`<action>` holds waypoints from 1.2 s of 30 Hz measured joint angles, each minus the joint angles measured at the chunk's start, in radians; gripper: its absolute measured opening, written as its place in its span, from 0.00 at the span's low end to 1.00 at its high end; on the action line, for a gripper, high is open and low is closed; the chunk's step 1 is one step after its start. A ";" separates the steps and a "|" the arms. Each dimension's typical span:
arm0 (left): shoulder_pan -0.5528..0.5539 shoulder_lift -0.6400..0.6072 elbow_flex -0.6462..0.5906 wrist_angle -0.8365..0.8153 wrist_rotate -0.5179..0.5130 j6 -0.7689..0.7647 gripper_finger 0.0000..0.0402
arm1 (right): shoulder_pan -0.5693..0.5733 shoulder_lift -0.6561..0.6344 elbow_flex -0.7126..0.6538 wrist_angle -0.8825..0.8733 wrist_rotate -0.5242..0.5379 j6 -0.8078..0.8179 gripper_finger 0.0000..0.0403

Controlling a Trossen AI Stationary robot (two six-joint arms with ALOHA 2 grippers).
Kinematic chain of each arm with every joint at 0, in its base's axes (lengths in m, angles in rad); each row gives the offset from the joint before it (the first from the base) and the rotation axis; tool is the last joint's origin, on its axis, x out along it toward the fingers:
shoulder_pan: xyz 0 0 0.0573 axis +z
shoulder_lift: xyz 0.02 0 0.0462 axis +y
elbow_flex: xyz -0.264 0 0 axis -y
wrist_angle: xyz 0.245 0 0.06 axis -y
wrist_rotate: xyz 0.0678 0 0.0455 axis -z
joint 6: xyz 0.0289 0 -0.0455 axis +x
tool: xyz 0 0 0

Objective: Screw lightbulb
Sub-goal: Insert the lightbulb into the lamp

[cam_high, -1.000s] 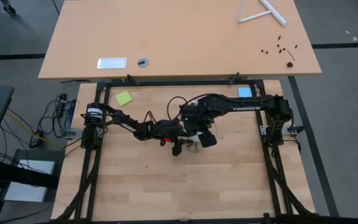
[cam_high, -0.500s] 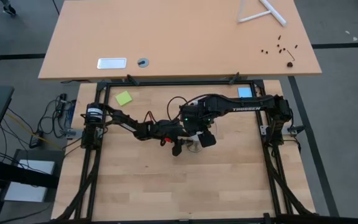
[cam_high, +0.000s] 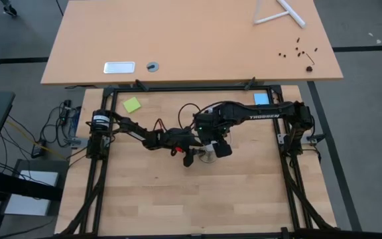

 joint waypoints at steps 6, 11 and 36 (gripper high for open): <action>0.000 0.000 0.000 0.001 0.000 0.000 0.38 | 0.003 -0.004 -0.001 0.001 0.001 0.005 0.61; 0.000 0.000 0.000 0.002 0.000 0.000 0.38 | 0.013 -0.005 -0.001 0.000 0.027 0.005 0.62; 0.000 0.000 0.000 -0.018 -0.003 0.008 0.38 | 0.034 -0.048 0.002 0.009 0.088 0.010 0.63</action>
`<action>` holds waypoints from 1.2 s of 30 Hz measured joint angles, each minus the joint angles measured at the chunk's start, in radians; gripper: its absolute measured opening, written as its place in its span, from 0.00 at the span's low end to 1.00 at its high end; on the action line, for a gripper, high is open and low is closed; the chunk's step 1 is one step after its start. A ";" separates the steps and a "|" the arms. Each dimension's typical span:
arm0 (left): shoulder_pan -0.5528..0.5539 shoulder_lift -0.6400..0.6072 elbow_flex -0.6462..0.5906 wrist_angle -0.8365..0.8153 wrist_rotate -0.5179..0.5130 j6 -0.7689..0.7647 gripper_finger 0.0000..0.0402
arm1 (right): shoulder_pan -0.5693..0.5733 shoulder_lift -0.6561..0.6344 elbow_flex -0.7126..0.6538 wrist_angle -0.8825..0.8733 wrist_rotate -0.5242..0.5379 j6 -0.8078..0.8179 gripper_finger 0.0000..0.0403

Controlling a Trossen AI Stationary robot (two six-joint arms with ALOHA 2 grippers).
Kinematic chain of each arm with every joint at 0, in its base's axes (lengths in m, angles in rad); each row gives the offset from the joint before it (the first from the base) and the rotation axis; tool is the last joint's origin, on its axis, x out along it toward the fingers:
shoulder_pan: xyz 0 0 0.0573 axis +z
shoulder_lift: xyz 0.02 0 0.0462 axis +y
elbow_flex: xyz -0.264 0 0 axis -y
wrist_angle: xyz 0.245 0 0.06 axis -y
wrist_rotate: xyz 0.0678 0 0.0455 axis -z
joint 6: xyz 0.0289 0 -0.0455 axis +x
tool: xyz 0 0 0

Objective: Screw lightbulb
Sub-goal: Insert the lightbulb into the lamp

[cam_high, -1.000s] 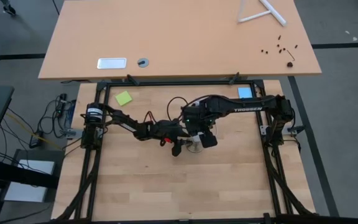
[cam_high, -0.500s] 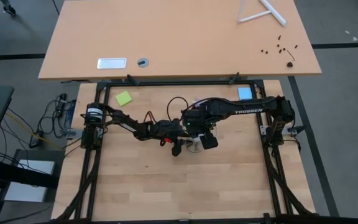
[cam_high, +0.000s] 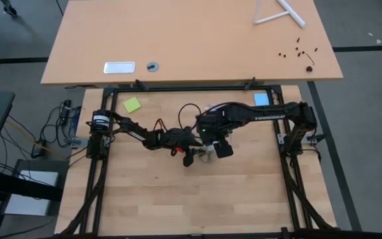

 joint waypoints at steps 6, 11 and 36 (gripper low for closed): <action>0.002 0.000 0.000 0.002 0.002 0.011 0.38 | 0.008 -0.032 0.042 0.001 0.018 0.003 0.63; 0.002 0.000 0.000 0.003 0.002 0.016 0.38 | 0.008 -0.071 0.050 -0.001 0.043 0.045 0.62; 0.009 0.000 0.000 -0.048 0.011 0.011 0.31 | 0.012 -0.241 -0.162 0.066 0.127 0.181 0.05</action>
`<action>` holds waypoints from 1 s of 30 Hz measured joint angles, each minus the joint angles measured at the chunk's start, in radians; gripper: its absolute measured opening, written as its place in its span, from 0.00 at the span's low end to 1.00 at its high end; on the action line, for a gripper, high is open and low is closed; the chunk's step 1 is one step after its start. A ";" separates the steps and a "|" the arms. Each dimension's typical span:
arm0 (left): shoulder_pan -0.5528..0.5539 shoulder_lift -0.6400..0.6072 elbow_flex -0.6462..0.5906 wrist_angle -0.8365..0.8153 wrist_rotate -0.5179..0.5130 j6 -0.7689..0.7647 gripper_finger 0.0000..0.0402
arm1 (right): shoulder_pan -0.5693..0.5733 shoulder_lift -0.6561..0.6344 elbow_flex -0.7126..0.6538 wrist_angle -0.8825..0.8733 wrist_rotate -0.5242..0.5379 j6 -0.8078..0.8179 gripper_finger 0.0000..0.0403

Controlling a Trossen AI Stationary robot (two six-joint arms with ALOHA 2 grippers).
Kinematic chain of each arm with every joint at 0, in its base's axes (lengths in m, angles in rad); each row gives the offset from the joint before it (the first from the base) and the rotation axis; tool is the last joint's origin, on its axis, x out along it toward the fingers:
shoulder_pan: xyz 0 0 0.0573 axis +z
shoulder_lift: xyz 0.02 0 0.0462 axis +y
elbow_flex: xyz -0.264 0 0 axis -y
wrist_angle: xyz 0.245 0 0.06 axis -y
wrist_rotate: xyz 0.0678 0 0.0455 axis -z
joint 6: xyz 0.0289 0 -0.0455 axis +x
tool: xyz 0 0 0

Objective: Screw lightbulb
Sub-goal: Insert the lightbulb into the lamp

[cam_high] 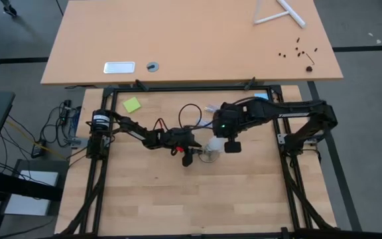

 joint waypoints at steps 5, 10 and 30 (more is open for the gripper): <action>0.000 0.000 0.000 0.000 0.000 -0.001 0.27 | 0.017 -0.093 -0.092 0.088 0.004 0.042 0.02; 0.000 0.000 0.000 -0.009 0.001 -0.001 0.22 | 0.043 -0.188 -0.190 0.174 0.059 0.088 0.03; 0.000 -0.056 -0.002 -0.158 -0.049 0.036 0.19 | 0.061 -0.284 -0.311 0.302 0.126 0.184 0.02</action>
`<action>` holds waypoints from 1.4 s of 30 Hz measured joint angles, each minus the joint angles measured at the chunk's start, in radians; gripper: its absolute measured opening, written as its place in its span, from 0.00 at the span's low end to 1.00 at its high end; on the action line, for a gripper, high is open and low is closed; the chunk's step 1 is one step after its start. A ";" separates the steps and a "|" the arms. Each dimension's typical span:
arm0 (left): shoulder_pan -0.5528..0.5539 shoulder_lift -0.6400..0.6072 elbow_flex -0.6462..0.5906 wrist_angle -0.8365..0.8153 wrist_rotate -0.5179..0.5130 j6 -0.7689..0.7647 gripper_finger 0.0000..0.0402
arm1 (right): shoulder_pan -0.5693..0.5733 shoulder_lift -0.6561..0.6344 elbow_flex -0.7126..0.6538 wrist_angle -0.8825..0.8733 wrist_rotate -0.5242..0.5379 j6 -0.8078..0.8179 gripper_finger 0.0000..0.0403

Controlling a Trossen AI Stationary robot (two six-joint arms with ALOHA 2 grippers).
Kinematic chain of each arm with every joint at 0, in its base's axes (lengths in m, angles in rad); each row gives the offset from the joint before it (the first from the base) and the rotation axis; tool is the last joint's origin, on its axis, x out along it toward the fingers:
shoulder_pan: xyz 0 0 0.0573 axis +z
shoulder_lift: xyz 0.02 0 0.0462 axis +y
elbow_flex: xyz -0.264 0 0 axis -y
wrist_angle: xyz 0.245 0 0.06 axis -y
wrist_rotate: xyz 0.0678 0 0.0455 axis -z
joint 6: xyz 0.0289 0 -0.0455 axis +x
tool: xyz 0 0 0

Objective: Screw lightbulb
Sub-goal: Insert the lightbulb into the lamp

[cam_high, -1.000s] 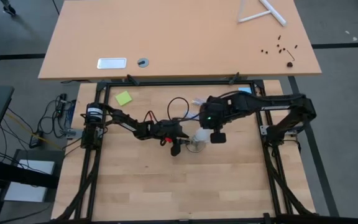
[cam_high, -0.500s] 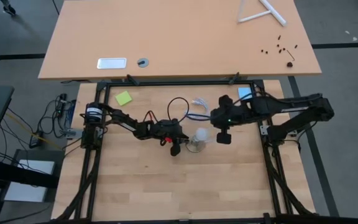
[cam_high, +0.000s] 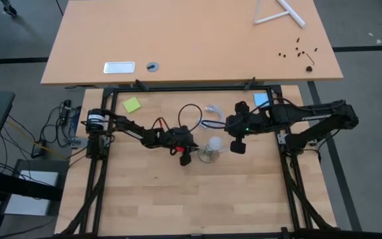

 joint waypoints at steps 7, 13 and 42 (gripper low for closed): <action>0.000 -0.099 0.001 -0.107 -0.036 0.020 0.19 | 0.014 0.001 -0.155 0.132 0.041 0.134 0.02; 0.000 -0.214 0.000 -0.126 -0.008 0.011 0.18 | 0.067 -0.018 -0.279 0.223 0.148 0.341 0.02; -0.039 -0.178 0.001 0.123 0.091 -0.108 0.01 | 0.233 -0.031 -0.597 0.741 0.412 0.571 0.02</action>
